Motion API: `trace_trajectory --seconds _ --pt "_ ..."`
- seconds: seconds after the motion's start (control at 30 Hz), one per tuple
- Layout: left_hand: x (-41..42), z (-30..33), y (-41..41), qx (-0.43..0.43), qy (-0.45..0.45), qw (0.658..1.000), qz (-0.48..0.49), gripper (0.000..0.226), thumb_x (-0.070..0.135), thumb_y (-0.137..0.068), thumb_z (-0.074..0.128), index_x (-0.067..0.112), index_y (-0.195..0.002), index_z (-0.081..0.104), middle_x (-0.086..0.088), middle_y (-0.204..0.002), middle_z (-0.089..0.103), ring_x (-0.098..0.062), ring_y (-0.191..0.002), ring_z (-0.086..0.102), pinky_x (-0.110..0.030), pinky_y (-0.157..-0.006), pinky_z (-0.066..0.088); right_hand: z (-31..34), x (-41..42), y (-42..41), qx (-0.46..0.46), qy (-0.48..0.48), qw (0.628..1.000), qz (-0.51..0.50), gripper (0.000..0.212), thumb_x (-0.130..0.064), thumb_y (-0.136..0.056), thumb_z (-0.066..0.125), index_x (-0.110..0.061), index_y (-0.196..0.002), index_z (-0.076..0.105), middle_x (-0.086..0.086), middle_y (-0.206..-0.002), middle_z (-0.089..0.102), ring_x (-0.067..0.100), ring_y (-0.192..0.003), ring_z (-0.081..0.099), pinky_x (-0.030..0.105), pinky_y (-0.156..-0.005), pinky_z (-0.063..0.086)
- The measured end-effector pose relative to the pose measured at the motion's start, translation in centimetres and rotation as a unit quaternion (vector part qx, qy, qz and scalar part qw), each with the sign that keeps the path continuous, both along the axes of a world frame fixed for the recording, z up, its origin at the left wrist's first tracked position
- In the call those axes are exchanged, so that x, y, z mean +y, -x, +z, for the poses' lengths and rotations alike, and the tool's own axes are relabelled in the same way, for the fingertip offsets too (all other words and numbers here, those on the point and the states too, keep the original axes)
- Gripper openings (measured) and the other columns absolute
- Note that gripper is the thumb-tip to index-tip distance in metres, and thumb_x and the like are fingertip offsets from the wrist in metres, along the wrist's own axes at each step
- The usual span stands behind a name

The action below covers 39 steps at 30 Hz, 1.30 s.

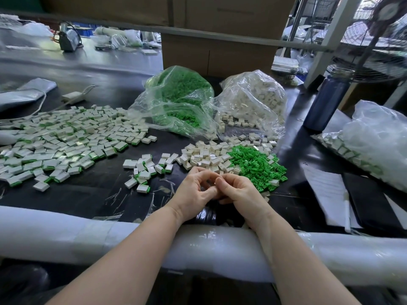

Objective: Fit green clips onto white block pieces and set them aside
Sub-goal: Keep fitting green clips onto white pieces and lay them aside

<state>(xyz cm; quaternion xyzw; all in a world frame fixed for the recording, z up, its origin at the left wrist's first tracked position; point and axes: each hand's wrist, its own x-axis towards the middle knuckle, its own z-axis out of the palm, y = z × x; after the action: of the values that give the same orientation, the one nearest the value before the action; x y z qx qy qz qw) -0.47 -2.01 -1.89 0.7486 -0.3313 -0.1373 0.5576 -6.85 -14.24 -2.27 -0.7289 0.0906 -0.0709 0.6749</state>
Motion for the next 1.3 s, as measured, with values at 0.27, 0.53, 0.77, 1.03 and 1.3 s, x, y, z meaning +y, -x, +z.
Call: trace_trajectory --seconds 0.27,0.53,0.77,1.03,1.3 --pt "-0.09 -0.1 0.1 -0.011 -0.011 1.0 -0.023 0.02 -0.001 -0.083 0.059 0.018 -0.089 0.061 -0.003 -0.1 0.042 -0.012 -0.082 0.048 -0.011 -0.077 0.043 0.24 -0.02 0.37 -0.012 -0.018 1.0 0.001 0.02 -0.009 -0.092 0.053 -0.01 -0.079 0.068 0.001 -0.058 0.052 0.003 -0.047 0.044 0.013 -0.045 0.038" --pt "-0.19 -0.17 0.09 -0.018 -0.028 0.999 -0.036 0.022 0.0 -0.083 0.057 0.022 -0.081 0.057 0.005 -0.092 0.04 -0.01 -0.078 0.045 -0.014 -0.077 0.042 0.21 -0.05 0.34 -0.013 0.001 1.0 -0.007 0.023 -0.011 -0.092 0.053 -0.013 -0.075 0.069 -0.001 -0.054 0.052 0.002 -0.046 0.043 0.014 -0.044 0.036" --pt "-0.2 -0.11 -0.01 -0.021 -0.025 0.999 -0.028 0.02 -0.002 -0.084 0.054 0.017 -0.086 0.058 -0.002 -0.097 0.042 -0.011 -0.081 0.047 -0.013 -0.079 0.041 0.11 0.16 0.31 -0.011 0.009 1.0 0.017 0.017 -0.014 -0.095 0.049 -0.01 -0.092 0.065 0.005 -0.08 0.063 0.006 -0.067 0.056 0.013 -0.056 0.045" --pt "-0.25 -0.54 -0.16 -0.039 -0.034 0.998 -0.036 0.032 0.0 -0.082 0.056 0.031 -0.075 0.053 0.005 -0.091 0.04 -0.013 -0.079 0.045 -0.02 -0.076 0.042 0.52 0.2 0.45 -0.013 0.006 1.0 0.002 0.024 -0.009 -0.093 0.051 -0.012 -0.076 0.068 0.001 -0.056 0.051 0.004 -0.048 0.042 0.013 -0.045 0.035" --pt "-0.3 -0.58 -0.12 -0.03 -0.028 0.998 -0.043 0.032 0.0 -0.083 0.054 0.031 -0.075 0.052 0.002 -0.095 0.041 -0.013 -0.079 0.046 -0.019 -0.075 0.042 0.44 0.14 0.5 -0.016 0.001 1.0 -0.011 0.027 -0.009 -0.092 0.052 -0.013 -0.072 0.07 0.003 -0.054 0.05 0.004 -0.047 0.04 0.014 -0.043 0.032"
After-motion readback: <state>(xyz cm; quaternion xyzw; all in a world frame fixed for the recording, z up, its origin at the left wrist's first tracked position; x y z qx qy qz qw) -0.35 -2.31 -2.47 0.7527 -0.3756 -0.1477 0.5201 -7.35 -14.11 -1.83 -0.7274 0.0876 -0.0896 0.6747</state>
